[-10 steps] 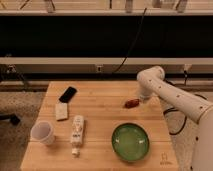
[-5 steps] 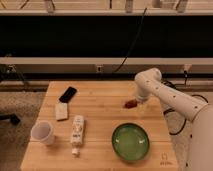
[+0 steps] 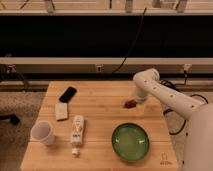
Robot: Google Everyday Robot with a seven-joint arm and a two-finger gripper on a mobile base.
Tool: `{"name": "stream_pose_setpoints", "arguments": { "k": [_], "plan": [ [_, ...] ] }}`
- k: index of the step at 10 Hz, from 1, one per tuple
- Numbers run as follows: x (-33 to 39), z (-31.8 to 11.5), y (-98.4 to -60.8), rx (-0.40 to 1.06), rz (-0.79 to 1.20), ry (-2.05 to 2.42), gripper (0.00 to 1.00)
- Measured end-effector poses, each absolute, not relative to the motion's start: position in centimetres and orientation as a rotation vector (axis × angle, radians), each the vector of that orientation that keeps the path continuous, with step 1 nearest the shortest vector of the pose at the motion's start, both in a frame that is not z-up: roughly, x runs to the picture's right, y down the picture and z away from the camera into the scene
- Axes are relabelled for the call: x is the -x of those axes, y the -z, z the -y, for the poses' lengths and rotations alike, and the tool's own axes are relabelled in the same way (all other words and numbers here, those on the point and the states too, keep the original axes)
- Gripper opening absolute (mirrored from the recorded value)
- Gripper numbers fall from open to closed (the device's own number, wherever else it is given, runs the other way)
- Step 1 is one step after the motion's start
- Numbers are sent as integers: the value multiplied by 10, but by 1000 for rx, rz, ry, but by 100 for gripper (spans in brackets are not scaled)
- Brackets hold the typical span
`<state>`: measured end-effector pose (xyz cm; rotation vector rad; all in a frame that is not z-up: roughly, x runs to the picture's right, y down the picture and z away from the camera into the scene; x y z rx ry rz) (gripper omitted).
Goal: Place the pepper in the ceramic bowl
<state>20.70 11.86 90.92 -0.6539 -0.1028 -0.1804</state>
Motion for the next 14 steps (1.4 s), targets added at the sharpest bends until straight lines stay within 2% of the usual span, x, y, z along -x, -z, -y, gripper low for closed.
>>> {"name": "stream_pose_setpoints", "arguments": {
  "k": [7,8,9,11,12,14],
  "plan": [
    [-200,-126,-910,669,105,208,80],
    [-198,-127,-910,671,105,211,77],
    [-198,-127,-910,673,105,214,70],
    [-194,-128,-910,679,107,224,46],
    [-193,-128,-909,679,107,226,39],
    [-191,-129,-909,681,107,233,19]
  ]
}}
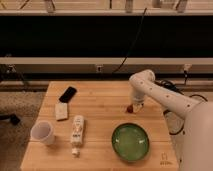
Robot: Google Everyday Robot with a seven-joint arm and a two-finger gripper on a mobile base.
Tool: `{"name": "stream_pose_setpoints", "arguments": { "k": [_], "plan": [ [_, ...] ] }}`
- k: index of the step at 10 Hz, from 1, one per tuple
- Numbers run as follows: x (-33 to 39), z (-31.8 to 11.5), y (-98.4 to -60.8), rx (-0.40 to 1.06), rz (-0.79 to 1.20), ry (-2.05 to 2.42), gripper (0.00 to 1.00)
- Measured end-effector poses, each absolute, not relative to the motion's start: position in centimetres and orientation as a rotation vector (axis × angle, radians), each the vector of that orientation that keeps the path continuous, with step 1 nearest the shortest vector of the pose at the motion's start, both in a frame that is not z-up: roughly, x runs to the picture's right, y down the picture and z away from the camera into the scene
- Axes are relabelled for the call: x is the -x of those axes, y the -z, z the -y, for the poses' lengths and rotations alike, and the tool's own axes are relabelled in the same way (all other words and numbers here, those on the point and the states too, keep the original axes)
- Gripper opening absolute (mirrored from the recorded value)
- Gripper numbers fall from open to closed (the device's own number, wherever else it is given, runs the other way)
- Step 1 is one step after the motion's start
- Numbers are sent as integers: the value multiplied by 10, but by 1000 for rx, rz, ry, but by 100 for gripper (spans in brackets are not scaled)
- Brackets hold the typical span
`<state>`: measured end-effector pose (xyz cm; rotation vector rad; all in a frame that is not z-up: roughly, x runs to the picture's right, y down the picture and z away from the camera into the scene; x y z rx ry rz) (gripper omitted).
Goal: Place the pepper in the ceramic bowl
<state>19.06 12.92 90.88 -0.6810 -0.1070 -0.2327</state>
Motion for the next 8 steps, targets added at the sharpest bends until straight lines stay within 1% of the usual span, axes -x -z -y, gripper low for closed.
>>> {"name": "stream_pose_setpoints", "arguments": {
  "k": [1,2,3,5,8],
  "plan": [
    [-189,-130,-906,683,104,237,10],
    [-188,-127,-901,682,102,242,3],
    [-188,-120,-889,679,98,249,0],
    [-187,-111,-876,675,95,261,0],
    [-183,-111,-861,670,89,282,0]
  ]
}}
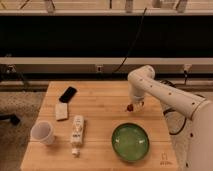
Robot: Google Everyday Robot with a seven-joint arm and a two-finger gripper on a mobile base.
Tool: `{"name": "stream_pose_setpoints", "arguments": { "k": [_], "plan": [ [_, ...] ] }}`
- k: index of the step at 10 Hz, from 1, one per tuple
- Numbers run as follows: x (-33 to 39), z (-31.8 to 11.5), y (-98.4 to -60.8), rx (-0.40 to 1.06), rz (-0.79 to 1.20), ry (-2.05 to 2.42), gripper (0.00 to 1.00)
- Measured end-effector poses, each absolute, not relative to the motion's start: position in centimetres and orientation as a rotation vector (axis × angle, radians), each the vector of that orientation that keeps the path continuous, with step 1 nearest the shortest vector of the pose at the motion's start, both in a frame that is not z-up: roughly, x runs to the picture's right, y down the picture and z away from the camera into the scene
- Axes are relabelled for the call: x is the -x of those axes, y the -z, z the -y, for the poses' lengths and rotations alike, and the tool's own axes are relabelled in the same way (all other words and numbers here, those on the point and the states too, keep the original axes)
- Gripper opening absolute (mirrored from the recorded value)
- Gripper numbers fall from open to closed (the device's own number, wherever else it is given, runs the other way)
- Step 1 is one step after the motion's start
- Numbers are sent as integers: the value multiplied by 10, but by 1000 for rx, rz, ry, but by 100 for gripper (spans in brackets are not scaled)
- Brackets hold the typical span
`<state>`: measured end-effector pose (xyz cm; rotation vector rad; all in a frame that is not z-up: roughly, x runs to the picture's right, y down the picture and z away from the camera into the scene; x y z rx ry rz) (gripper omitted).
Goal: Place the pepper in the ceramic bowl
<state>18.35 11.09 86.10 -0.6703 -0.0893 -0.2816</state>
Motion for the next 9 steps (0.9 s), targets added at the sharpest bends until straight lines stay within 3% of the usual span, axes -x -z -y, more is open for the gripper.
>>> {"name": "stream_pose_setpoints", "arguments": {
  "k": [9],
  "plan": [
    [-176,-130,-795,671,100,349,0]
  ]
}}
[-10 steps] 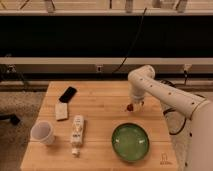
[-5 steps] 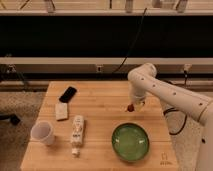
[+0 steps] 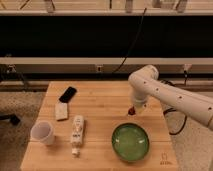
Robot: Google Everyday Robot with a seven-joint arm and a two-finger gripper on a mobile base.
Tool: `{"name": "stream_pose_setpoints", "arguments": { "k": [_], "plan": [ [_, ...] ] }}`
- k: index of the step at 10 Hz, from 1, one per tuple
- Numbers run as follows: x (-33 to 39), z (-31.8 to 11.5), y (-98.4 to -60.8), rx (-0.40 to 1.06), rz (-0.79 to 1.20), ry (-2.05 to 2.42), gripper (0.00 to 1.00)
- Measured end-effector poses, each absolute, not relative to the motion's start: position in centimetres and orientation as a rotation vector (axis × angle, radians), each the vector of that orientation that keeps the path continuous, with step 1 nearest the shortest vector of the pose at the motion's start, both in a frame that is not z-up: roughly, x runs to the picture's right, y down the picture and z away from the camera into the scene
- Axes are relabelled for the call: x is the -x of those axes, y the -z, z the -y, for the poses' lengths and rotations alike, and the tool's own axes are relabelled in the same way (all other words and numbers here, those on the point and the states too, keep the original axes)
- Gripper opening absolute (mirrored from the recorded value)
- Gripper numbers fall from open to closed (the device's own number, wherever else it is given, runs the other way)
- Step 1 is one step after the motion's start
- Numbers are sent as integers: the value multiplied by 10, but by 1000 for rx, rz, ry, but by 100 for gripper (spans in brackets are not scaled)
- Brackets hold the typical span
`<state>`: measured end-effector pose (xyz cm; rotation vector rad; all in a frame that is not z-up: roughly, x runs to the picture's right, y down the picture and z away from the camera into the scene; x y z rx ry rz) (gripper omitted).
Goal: Place the pepper in the ceramic bowl
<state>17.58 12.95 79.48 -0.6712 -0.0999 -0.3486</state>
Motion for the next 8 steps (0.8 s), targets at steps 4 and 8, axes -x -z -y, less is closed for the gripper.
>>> {"name": "stream_pose_setpoints", "arguments": {
  "k": [4,8],
  "plan": [
    [-172,-146,-775,673,113,379,0],
    [-170,-165,-756,684,125,401,0]
  ]
}}
